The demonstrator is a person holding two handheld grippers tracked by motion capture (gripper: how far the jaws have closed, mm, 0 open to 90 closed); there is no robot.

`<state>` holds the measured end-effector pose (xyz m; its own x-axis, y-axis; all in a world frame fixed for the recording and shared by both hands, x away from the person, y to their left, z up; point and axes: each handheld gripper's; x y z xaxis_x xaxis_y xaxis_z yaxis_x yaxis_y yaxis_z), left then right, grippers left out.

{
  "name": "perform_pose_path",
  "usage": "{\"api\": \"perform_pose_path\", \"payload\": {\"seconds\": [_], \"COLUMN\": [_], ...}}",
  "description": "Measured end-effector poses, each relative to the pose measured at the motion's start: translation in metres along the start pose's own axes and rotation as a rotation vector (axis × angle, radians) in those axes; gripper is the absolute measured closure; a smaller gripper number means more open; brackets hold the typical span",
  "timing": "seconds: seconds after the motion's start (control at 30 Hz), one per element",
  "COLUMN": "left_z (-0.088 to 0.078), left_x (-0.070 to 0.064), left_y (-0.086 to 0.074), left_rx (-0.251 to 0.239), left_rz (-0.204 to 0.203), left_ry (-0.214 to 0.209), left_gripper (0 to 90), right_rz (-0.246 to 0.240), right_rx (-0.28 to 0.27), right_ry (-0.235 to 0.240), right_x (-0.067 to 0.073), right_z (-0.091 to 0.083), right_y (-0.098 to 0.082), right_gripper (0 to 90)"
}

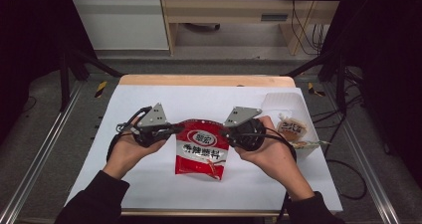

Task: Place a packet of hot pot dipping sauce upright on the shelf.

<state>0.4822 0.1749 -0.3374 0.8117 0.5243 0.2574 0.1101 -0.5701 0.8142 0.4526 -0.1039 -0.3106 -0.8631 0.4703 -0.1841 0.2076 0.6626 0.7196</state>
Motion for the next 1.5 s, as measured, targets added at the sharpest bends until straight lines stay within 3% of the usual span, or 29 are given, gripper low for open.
{"api": "perform_pose_path", "payload": {"seconds": [0.17,0.33,0.53,0.67,0.93,1.1,1.23,1.3,1.5], "left_z": [-0.002,-0.006,-0.006,-0.007,-0.007,-0.010,-0.014,-0.016,-0.022], "left_x": [-0.001,-0.001,-0.001,-0.001,0.000,0.002,0.005,0.006,0.006], "left_y": [0.001,0.002,0.001,0.002,0.001,-0.006,-0.014,-0.020,-0.050], "left_rx": [-0.007,-0.016,-0.020,-0.022,-0.020,-0.030,-0.035,-0.027,0.010], "left_rz": [0.016,0.017,0.019,0.014,0.011,-0.008,-0.036,-0.064,-0.124], "left_ry": [-0.001,0.003,-0.003,-0.007,-0.009,-0.010,0.010,0.023,0.048], "left_gripper": [90.0,90.0,90.0,90.0,89.9,88.6,75.5,62.4,36.0], "right_rz": [-0.006,0.023,0.053,0.041,0.032,0.022,0.010,0.004,-0.008], "right_rx": [0.038,0.064,0.095,0.112,0.120,0.112,0.105,0.108,0.100], "right_ry": [0.021,0.060,0.126,0.160,0.175,0.181,0.181,0.176,0.159], "right_x": [-0.005,-0.010,-0.010,-0.008,-0.006,-0.005,-0.006,-0.006,-0.013], "right_z": [0.002,0.008,0.021,0.029,0.032,0.033,0.033,0.032,0.026], "right_y": [0.001,-0.003,-0.007,-0.006,-0.004,-0.002,0.001,0.004,0.010], "right_gripper": [50.8,45.7,52.1,61.4,86.4,89.2,89.4,89.5,89.5]}}
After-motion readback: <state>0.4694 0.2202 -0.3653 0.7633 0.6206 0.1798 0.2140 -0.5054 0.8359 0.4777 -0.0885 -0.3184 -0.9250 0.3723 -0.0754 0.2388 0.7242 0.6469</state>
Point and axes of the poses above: each handheld gripper's, and its own axes: z roughly forward along the jaws, y roughly out of its top, x roughly to its left, and after that the axes turned 8 degrees about y, right-handed
